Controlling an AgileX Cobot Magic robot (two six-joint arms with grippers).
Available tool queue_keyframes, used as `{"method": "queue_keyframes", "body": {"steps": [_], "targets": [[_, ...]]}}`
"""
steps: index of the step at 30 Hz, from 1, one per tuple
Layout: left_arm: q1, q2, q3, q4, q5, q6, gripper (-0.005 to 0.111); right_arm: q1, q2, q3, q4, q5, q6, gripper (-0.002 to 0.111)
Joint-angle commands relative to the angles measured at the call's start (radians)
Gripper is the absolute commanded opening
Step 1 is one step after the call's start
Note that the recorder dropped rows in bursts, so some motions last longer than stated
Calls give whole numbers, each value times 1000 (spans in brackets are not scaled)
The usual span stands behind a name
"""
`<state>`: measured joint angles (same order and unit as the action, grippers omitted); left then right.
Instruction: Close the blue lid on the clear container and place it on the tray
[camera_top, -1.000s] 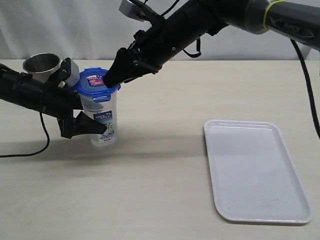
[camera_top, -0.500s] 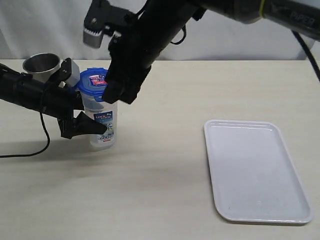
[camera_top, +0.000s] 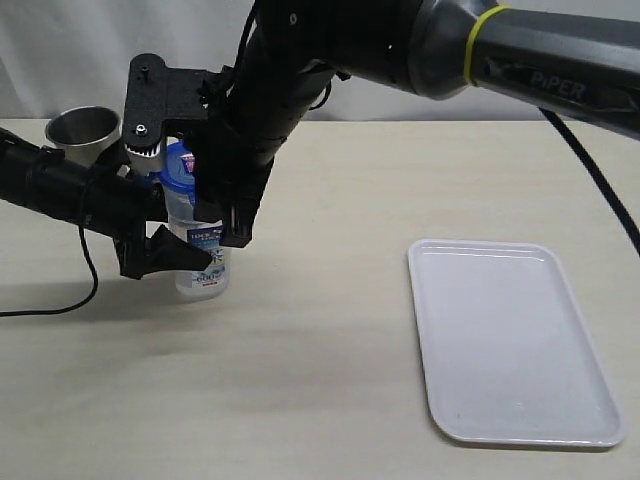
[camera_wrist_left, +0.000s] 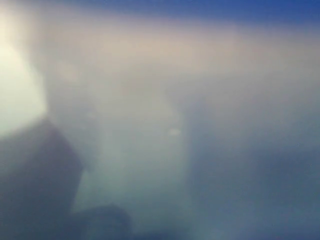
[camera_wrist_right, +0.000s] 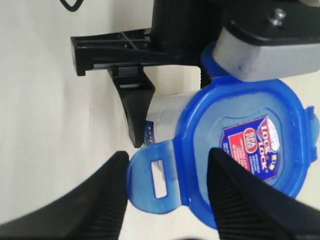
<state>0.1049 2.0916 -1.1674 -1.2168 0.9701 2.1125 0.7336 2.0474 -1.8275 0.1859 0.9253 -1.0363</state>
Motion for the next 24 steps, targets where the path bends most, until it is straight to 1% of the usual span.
{"method": "queue_keyframes", "body": {"steps": [1,11,20,21,24], "targets": [[-1,-5,-3,-24,37,24,0,2,-3,10,-11,56,5,46],[-1,-5,-3,-24,37,24,0,2,-3,-41,19,209,39,46],[-1,-5,-3,-24,41,24,0,2,-3,-85,65,250,51,46],[-1,-5,-3,-24,41,24,0,2,-2,-85,67,258,58,48],[-1,-5,-3,-24,41,24,0,2,-2,-85,67,255,62,57]]}}
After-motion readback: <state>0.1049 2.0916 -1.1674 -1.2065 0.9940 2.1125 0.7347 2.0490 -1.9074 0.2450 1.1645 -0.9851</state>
